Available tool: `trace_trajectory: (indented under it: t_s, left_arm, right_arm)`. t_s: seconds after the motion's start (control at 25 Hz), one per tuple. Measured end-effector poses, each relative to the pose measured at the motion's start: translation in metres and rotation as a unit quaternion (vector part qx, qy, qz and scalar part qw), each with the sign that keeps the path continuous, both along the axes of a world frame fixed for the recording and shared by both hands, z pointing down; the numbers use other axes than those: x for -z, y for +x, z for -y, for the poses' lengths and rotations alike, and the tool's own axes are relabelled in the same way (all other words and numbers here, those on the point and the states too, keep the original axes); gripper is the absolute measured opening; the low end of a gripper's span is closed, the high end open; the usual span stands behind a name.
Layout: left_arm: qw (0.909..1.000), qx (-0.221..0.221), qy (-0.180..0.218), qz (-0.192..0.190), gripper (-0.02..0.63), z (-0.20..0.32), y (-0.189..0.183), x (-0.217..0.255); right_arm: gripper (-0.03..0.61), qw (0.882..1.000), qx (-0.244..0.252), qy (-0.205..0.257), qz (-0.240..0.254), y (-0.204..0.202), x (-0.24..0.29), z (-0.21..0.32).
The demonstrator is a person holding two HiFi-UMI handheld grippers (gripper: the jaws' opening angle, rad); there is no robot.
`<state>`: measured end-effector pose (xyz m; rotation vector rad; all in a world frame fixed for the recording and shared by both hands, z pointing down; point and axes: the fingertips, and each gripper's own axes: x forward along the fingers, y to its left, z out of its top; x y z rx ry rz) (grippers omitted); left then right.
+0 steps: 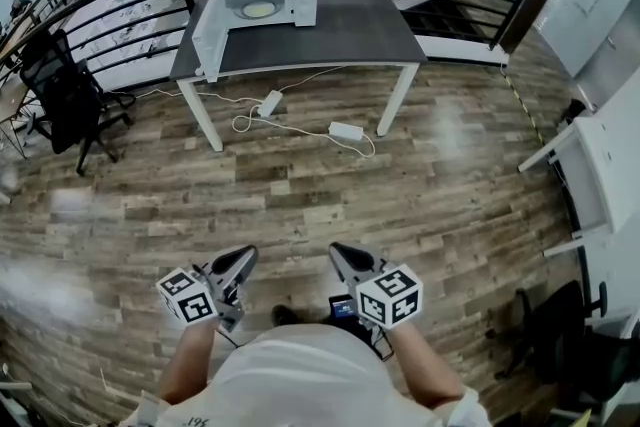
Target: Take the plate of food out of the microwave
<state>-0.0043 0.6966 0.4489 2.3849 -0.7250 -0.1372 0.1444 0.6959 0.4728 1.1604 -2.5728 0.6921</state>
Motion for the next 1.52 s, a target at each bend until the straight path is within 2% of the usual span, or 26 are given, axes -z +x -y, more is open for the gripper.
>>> trace_trajectory:
  t_s: [0.64,0.96,1.24,1.52]
  left_arm:
    - [0.9997,-0.026,0.002,0.005,0.003,-0.003,-0.065,-0.002]
    - [0.9998,-0.017,-0.004,-0.003,0.003,0.016,-0.071,-0.011]
    - [0.9999,0.006,-0.01,0.007,0.003,0.059,-0.061,-0.019]
    - [0.9993,0.031,-0.013,0.014,0.003,0.149,-0.034,-0.019]
  right_arm:
    - [-0.011,0.999,-0.048,0.009,-0.009,-0.042,0.001,0.012]
    - [-0.011,0.999,-0.046,0.002,-0.02,-0.044,-0.004,0.032]
    - [-0.011,1.0,-0.028,-0.006,-0.008,-0.032,-0.024,0.085]
    - [-0.011,1.0,-0.003,-0.001,0.003,-0.01,-0.023,0.182]
